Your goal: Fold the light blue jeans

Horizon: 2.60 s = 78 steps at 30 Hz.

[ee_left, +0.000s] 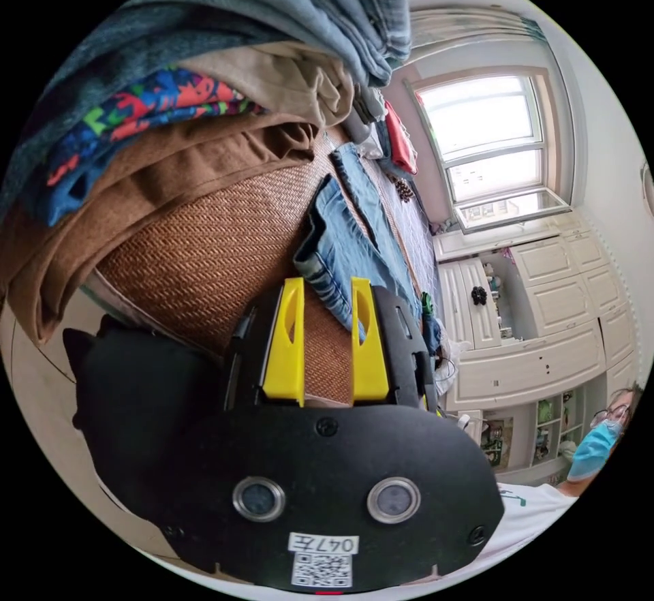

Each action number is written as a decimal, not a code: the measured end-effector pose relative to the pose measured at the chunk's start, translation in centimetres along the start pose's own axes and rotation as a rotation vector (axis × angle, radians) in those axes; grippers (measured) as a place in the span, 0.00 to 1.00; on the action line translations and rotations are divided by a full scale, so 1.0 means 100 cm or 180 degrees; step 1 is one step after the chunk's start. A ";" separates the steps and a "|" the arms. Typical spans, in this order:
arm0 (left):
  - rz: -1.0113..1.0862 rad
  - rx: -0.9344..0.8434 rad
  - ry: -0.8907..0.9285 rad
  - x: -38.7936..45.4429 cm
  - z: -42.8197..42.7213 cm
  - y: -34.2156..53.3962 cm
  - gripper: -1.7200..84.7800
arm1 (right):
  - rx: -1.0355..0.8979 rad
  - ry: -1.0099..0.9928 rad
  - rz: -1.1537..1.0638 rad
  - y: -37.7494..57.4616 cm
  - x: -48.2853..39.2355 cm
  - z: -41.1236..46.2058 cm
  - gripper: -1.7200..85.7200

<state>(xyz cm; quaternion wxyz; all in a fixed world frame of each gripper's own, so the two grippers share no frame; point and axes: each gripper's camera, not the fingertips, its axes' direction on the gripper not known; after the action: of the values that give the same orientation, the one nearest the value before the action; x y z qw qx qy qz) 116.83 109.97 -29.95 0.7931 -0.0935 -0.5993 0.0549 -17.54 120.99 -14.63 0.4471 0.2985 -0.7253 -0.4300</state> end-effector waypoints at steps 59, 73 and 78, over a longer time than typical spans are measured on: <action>0.1684 -0.0342 -0.0452 0.338 0.180 -0.280 0.02 | 0.0924 -0.0923 0.0359 0.089 0.229 0.127 0.02; 0.1117 -0.0820 -0.0978 0.309 0.357 -0.384 0.21 | 0.0859 -0.1051 0.1791 0.145 0.276 0.231 0.09; 0.0621 -0.0806 -0.0687 0.201 0.318 -0.355 0.20 | 0.0698 -0.1359 0.1459 0.180 0.230 0.200 0.09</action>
<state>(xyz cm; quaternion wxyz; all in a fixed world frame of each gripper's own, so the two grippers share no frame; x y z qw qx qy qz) 90.89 81.90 5.01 0.6970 -0.2437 -0.6712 0.0655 -46.25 117.42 5.82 0.3354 0.0771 -0.8929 -0.2904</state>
